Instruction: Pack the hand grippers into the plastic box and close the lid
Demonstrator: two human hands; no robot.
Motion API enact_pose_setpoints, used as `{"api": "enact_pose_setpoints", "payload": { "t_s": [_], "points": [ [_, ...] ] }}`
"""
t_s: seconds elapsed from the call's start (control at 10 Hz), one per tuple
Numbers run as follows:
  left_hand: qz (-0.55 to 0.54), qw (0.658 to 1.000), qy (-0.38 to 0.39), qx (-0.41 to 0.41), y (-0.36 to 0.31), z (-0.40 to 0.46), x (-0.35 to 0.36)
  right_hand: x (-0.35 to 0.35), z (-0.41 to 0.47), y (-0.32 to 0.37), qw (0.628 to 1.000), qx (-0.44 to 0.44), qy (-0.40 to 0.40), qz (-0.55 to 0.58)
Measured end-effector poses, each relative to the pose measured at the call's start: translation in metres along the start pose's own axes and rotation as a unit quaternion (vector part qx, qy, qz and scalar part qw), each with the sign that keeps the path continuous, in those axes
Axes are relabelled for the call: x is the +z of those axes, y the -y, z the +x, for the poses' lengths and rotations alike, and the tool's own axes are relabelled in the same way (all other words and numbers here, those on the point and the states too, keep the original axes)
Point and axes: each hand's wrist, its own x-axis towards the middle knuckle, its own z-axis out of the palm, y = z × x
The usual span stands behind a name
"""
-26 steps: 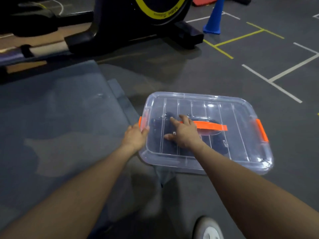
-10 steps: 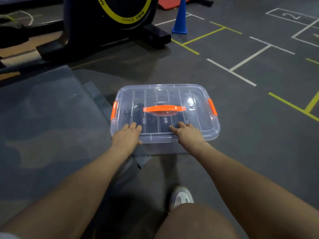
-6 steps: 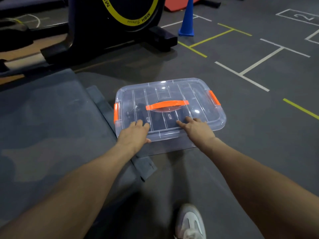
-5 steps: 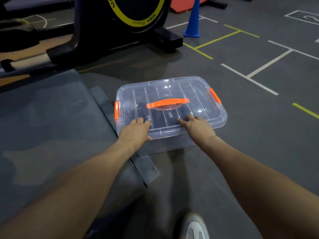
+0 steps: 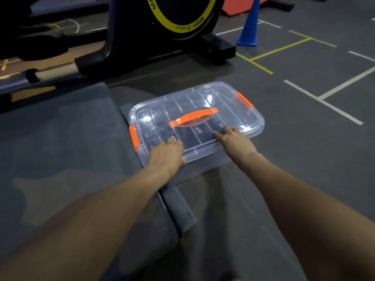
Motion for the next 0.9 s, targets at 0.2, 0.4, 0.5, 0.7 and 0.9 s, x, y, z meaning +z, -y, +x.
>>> {"api": "enact_pose_setpoints", "payload": {
  "t_s": [0.2,0.4,0.5,0.7,0.9],
  "points": [
    [-0.017,1.000,-0.006,-0.006,0.002,-0.006,0.004,0.003,-0.013,0.029,0.999,-0.033,0.026,0.012],
    [-0.005,1.000,-0.002,0.023,0.009,-0.003,0.004,-0.002,-0.010,0.033,0.998,-0.021,0.047,0.034],
    [-0.002,0.999,-0.007,0.037,0.014,-0.003,0.003,-0.003,-0.010,0.035,0.997,-0.019,0.055,0.040],
    [-0.086,0.995,-0.010,0.045,0.046,0.006,-0.026,-0.040,0.002,0.036,0.994,-0.030,0.104,-0.012],
    [-0.148,0.988,-0.039,0.002,0.103,-0.008,-0.121,-0.154,0.041,0.091,0.996,-0.009,0.069,0.059]
  ]
}}
